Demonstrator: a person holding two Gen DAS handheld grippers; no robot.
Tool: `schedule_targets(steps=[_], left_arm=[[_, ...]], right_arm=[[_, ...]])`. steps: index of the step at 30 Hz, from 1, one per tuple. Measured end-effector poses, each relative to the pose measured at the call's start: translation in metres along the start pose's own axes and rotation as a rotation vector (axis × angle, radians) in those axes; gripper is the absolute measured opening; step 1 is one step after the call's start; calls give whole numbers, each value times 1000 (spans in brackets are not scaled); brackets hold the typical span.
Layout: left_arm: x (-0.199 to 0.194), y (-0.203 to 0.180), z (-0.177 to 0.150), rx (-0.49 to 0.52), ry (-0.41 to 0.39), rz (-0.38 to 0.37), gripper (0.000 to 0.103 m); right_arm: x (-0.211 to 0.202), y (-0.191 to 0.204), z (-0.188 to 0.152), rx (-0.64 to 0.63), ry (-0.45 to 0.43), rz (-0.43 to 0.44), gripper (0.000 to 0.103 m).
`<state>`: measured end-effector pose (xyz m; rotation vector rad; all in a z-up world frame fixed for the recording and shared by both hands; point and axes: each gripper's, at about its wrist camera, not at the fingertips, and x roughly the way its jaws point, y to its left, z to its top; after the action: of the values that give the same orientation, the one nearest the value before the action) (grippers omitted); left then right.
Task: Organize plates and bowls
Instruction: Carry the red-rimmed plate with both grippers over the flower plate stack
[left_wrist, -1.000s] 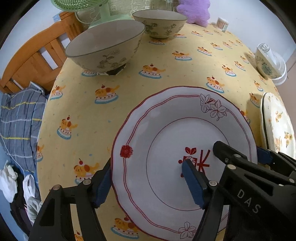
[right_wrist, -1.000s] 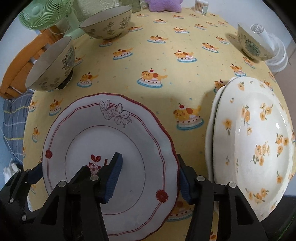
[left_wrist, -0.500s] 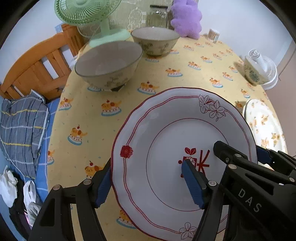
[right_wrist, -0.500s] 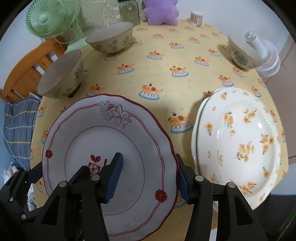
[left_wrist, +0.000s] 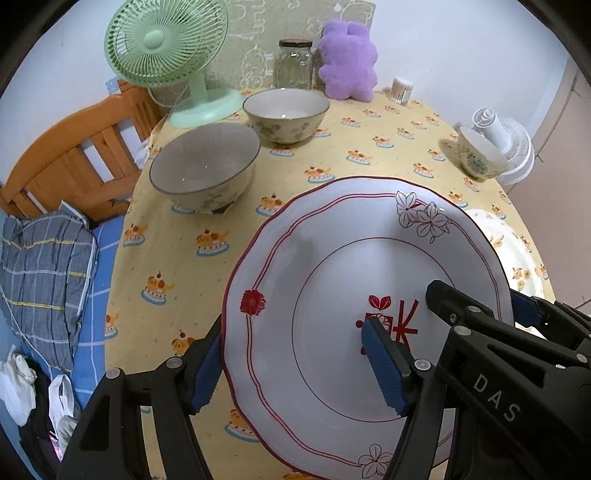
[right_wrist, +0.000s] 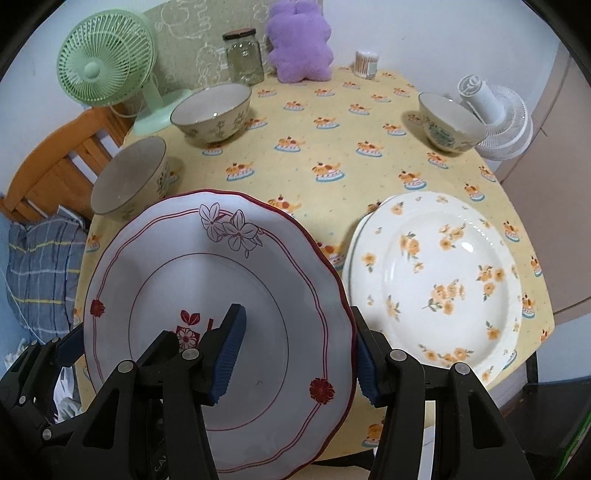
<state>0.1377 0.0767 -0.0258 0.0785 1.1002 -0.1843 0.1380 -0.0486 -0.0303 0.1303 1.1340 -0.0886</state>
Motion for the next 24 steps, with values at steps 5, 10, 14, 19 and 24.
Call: schedule_targets(steps=[5,10,14,19,24], left_arm=[[-1,-21,4,-12,-19,6,72],[-2,-49,10,-36,-26,20,72],[-2,-73,15,-57,-29,33,72],[0,-102,20,-80,-31,42,72],[5,-136,25,-87,-29,33,71]], right_arm=[[-4,-17,3,-7,-22,6,58],[-6,-43,13,-33,-30,16,58],[-7,-69,22,-53,-29,28,58],[-8,-95,31,-77,-28,38,58],[-8,-131,38,-86,-27,30,58]])
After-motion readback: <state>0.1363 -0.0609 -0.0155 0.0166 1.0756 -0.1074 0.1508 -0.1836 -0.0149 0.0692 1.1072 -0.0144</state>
